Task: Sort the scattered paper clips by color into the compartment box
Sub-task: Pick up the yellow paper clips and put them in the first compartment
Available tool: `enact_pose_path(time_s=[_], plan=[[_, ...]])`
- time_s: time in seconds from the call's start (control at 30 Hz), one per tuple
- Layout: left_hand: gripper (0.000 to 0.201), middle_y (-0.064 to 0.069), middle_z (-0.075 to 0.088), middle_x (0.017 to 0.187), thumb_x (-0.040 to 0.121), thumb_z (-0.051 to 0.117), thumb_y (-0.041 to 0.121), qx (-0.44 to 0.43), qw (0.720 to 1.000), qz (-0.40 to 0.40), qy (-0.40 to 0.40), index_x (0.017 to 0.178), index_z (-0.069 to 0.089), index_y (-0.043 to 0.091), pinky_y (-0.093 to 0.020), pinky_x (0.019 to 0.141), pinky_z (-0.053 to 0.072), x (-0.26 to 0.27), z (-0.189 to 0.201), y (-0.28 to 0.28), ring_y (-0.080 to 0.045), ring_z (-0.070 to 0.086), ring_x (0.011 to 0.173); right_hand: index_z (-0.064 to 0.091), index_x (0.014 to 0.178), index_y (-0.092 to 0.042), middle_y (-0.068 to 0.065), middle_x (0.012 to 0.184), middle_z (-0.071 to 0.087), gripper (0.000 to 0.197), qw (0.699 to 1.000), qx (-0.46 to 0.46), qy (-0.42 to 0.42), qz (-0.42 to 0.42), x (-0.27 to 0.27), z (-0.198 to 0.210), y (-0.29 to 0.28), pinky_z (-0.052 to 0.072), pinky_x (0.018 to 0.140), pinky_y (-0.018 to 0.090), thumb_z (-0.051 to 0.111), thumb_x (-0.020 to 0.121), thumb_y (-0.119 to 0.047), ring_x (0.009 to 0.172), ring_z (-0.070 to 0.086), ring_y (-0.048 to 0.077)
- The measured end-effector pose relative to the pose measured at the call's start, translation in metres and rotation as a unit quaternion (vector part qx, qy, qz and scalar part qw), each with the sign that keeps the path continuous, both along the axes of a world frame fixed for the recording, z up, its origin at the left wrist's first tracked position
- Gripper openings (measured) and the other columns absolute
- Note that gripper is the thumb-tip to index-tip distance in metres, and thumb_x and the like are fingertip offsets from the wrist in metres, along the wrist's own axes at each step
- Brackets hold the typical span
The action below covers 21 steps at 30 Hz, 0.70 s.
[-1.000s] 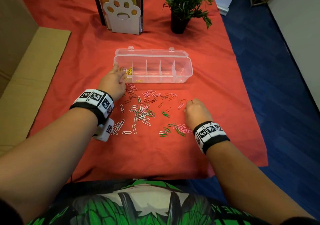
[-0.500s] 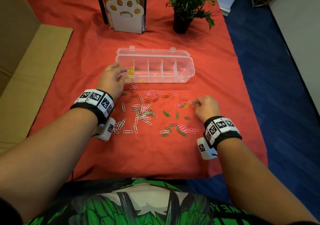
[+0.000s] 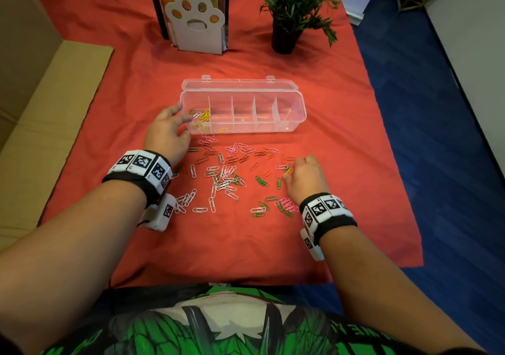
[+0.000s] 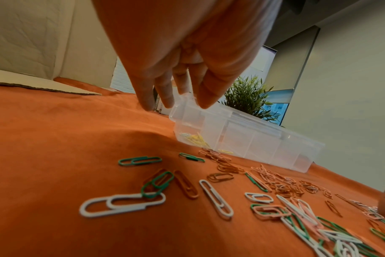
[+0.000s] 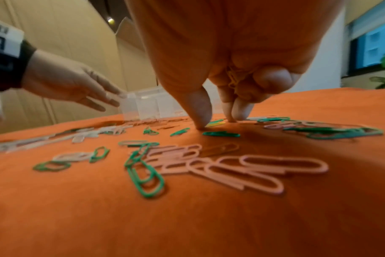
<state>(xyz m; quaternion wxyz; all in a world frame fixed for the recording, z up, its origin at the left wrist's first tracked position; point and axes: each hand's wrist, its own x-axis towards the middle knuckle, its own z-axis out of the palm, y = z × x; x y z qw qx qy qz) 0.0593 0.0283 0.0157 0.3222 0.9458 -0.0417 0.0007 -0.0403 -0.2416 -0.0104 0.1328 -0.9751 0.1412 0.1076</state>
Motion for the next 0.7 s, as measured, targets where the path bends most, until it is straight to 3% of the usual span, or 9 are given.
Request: enact_pose_path(time_s=[0.07, 0.23, 0.3, 0.33, 0.37, 0.4, 0.47, 0.57, 0.7], plan=[[0.041, -0.004, 0.041, 0.145, 0.081, 0.054, 0.003, 0.006, 1.000, -0.012, 0.015, 0.121, 0.060, 0.010, -0.022, 0.109, 0.027, 0.000, 0.001, 0.003, -0.020, 0.040, 0.133, 0.051, 0.108, 0.001, 0.019, 0.115, 0.049, 0.036, 1.000, -0.005, 0.013, -0.006, 0.003, -0.001, 0.003, 0.047, 0.092, 0.042, 0.061, 0.086, -0.024, 0.106, 0.053, 0.037], [0.046, -0.004, 0.035, 0.149, 0.080, 0.055, 0.003, 0.023, 0.998, -0.042, 0.044, 0.126, 0.056, 0.011, -0.017, 0.108, 0.022, 0.001, 0.003, 0.008, -0.018, 0.038, 0.135, 0.048, 0.114, 0.002, 0.021, 0.120, 0.049, 0.038, 0.998, 0.006, 0.055, -0.017, 0.014, 0.003, 0.005, 0.044, 0.095, 0.040, 0.059, 0.085, -0.020, 0.111, 0.053, 0.037], [0.049, -0.003, 0.034, 0.150, 0.079, 0.055, 0.002, 0.029, 0.997, -0.049, 0.052, 0.127, 0.055, 0.013, -0.016, 0.108, 0.021, 0.001, 0.005, 0.010, -0.018, 0.037, 0.135, 0.055, 0.107, -0.001, 0.021, 0.116, 0.056, 0.028, 0.996, 0.017, 0.090, -0.008, 0.022, 0.012, 0.003, 0.045, 0.092, 0.037, 0.058, 0.084, -0.017, 0.110, 0.055, 0.036], [0.049, -0.003, 0.034, 0.150, 0.079, 0.055, 0.002, 0.029, 0.997, -0.052, 0.055, 0.127, 0.054, 0.013, -0.017, 0.108, 0.021, 0.002, 0.006, 0.011, -0.018, 0.037, 0.135, 0.060, 0.095, -0.008, 0.019, 0.107, 0.062, 0.016, 0.995, 0.036, 0.097, -0.015, 0.026, 0.020, 0.005, 0.047, 0.087, 0.035, 0.057, 0.082, -0.014, 0.105, 0.059, 0.034], [0.050, -0.003, 0.034, 0.150, 0.078, 0.055, 0.001, 0.029, 0.996, -0.056, 0.059, 0.126, 0.054, 0.015, -0.018, 0.109, 0.022, 0.002, 0.006, 0.011, -0.018, 0.036, 0.136, 0.059, 0.081, -0.014, 0.014, 0.094, 0.066, 0.003, 0.992, 0.077, 0.101, -0.027, 0.031, 0.029, 0.007, 0.048, 0.080, 0.034, 0.057, 0.078, -0.013, 0.095, 0.062, 0.031], [0.050, -0.003, 0.034, 0.150, 0.077, 0.054, 0.000, 0.028, 0.996, -0.059, 0.062, 0.125, 0.054, 0.016, -0.020, 0.110, 0.022, 0.002, 0.007, 0.012, -0.018, 0.035, 0.136, 0.054, 0.069, -0.018, 0.007, 0.079, 0.065, 0.010, 0.986, 0.129, 0.096, -0.042, 0.038, 0.037, 0.012, 0.048, 0.072, 0.032, 0.058, 0.075, -0.012, 0.083, 0.063, 0.027], [0.049, -0.003, 0.034, 0.150, 0.076, 0.053, -0.002, 0.019, 0.996, -0.062, 0.067, 0.121, 0.054, 0.016, -0.021, 0.110, 0.022, 0.003, 0.008, 0.013, -0.017, 0.035, 0.137, 0.047, 0.061, -0.021, -0.003, 0.063, 0.056, 0.023, 0.968, 0.237, 0.067, -0.052, 0.054, 0.056, 0.029, 0.041, 0.059, 0.026, 0.064, 0.073, -0.010, 0.061, 0.054, 0.015], [0.045, -0.001, 0.034, 0.150, 0.074, 0.053, -0.005, 0.000, 0.994, -0.071, 0.081, 0.113, 0.056, 0.016, -0.018, 0.107, 0.022, 0.006, 0.008, 0.018, -0.016, 0.036, 0.136, 0.049, 0.070, -0.022, -0.003, 0.065, 0.053, 0.023, 0.923, 0.383, 0.028, -0.041, 0.082, 0.079, 0.065, 0.036, 0.050, 0.024, 0.063, 0.075, -0.003, 0.055, 0.047, 0.011], [0.049, 0.002, 0.033, 0.150, 0.071, 0.053, -0.008, -0.007, 0.991, -0.085, 0.105, 0.111, 0.056, 0.019, -0.019, 0.108, 0.023, 0.010, 0.007, 0.026, -0.015, 0.036, 0.135, 0.051, 0.073, -0.016, 0.003, 0.064, 0.047, 0.029, 0.863, 0.500, 0.046, -0.050, 0.123, 0.084, 0.113, 0.034, 0.039, 0.017, 0.042, 0.086, 0.008, 0.051, 0.041, 0.011]])
